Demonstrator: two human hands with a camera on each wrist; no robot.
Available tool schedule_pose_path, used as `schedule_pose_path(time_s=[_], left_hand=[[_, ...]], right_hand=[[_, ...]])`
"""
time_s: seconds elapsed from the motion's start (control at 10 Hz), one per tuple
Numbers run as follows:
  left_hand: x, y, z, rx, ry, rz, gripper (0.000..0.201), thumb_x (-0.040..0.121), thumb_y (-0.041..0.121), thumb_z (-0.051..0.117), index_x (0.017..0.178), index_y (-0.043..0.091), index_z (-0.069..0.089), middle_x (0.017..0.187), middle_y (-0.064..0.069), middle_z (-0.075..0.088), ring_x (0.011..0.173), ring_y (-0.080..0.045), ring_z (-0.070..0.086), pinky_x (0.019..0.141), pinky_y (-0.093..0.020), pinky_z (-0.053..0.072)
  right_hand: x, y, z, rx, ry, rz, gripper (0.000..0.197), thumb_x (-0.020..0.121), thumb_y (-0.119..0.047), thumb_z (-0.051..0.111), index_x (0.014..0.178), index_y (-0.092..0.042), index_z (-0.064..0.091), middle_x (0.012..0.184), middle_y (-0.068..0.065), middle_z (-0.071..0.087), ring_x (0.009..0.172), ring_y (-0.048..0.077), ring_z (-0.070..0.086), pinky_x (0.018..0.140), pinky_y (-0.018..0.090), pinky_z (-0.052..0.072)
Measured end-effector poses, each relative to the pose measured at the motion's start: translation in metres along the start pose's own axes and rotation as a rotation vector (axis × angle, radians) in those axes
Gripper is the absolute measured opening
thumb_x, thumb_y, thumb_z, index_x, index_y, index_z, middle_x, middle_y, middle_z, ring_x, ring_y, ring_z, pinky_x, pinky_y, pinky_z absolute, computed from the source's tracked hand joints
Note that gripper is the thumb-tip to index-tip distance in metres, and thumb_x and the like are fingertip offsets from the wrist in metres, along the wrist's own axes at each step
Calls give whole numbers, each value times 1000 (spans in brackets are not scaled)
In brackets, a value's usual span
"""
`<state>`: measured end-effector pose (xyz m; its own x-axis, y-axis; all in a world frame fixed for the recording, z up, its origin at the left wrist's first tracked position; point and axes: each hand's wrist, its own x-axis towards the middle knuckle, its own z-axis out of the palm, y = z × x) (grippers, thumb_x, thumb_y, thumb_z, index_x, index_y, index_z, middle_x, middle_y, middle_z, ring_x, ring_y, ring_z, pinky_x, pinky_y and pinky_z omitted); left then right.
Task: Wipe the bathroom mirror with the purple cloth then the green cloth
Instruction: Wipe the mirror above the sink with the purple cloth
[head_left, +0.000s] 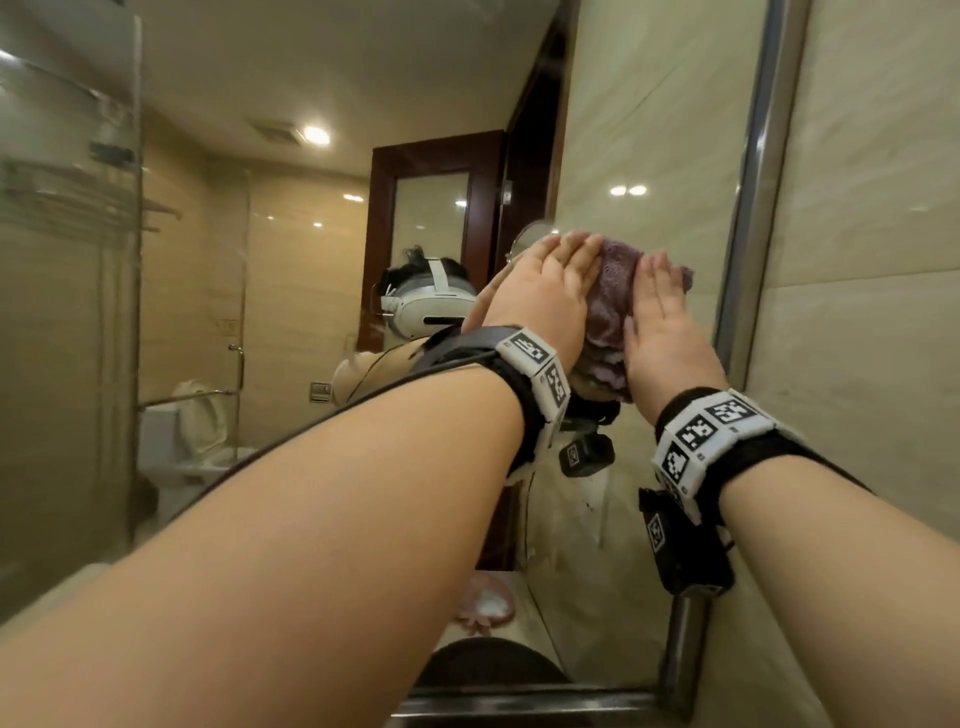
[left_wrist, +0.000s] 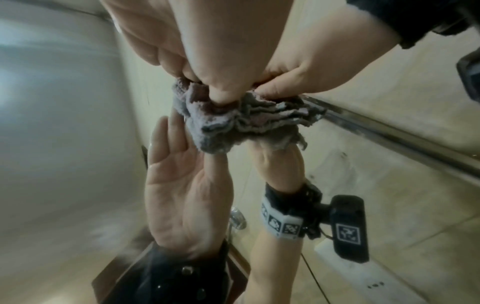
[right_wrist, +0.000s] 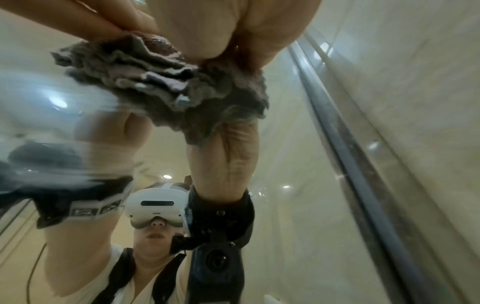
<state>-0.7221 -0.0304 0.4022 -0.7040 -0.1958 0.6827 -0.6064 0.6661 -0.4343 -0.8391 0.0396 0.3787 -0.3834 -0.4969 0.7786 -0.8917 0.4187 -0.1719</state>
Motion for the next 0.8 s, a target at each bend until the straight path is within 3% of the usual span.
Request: schedule_pose_path(time_s=[0.1,0.2,0.3,0.4,0.6,0.8], left_hand=[[-8,-33,-9,139,-100,31,61,101,29,26,150,6,1,158,-8,-3,145,-21,-3,116,-34,-5],[-25,-72,-8,191,-93,-21,64,100,32,23,149,4,-7,156,-11,-12,144,-24,-9,116,-36,-5],[-55,-129,-13,265,-87,-108,66,99,32,25,148,4,-8,156,-11,-13,144,-24,-9,116,-37,-4],[-83,-194,-13,323,-99,-229,65,100,33,24,148,6,-9,156,-7,-14,144,-21,-10,116,-35,-4],[-112,-286,-16,338,-170,-446,64,100,38,19,149,8,-11,156,-4,-15,145,-18,-9,117,-34,-4],[-118,-309,-9,246,-132,-422,65,101,38,19,148,8,-14,155,-7,-18,144,-18,-12,117,-33,-5]], right_hand=[[-5,-32,5,19,-38,-48,69,99,-27,37,148,-17,-11,155,-2,-21,143,14,-13,117,31,6],[-2,-79,14,14,-19,-175,68,99,-20,37,148,-13,-11,154,2,-22,143,17,-16,118,31,0],[10,-144,21,-7,-26,-263,66,100,-20,32,147,-13,-14,154,2,-23,142,18,-20,111,25,-13],[26,-216,27,-90,-26,-334,66,100,-30,28,147,-16,-16,154,1,-24,142,20,-21,112,36,-15],[57,-327,30,-116,-57,-394,71,94,-29,30,147,-19,-16,154,-1,-25,142,18,-22,111,36,-18],[63,-347,36,-136,-14,-387,73,92,-33,31,148,-19,-15,154,0,-25,141,18,-24,110,34,-19]])
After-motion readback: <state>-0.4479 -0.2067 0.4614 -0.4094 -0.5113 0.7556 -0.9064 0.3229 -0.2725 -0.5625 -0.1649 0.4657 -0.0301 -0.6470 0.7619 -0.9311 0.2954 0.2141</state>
